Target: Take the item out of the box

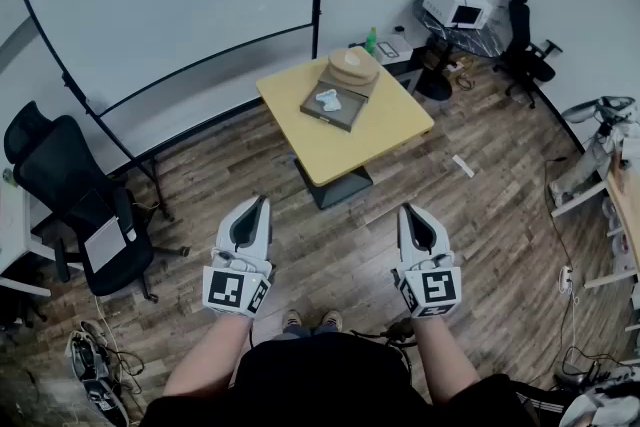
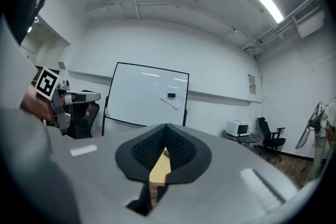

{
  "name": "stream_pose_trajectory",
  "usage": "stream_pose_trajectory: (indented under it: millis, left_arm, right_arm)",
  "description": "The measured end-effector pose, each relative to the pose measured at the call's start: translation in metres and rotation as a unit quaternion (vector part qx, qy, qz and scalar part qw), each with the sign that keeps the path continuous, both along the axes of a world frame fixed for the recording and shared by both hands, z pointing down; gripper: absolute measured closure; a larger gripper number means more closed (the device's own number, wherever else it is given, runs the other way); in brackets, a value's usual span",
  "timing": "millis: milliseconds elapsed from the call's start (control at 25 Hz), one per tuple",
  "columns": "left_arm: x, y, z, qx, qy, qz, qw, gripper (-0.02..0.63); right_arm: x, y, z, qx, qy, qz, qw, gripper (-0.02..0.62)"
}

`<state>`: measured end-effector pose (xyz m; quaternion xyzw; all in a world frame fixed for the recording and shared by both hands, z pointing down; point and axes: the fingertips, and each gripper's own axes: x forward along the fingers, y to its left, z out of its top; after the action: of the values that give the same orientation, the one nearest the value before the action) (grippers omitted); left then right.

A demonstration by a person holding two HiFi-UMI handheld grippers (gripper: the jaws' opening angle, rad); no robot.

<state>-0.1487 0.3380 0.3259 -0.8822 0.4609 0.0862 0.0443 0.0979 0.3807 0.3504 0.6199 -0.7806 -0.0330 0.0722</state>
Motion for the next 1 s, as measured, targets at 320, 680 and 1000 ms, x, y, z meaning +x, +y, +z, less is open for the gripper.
stream_pose_trajectory:
  millis: [320, 680, 1000]
  left_arm:
    - [0.006, 0.002, -0.003, 0.004, 0.005, 0.002, 1.0000, 0.606]
    - [0.015, 0.007, 0.001, 0.000, 0.004, 0.000, 1.0000, 0.606]
    - [0.042, -0.003, 0.004, 0.009, -0.007, -0.011, 0.9999, 0.606]
  right_arm:
    - [0.002, 0.000, -0.001, 0.015, -0.049, -0.014, 0.999, 0.588]
    - [-0.014, -0.010, 0.009, -0.023, -0.041, -0.069, 0.996, -0.005]
    - [0.016, -0.025, 0.014, -0.019, -0.053, -0.076, 0.996, -0.005]
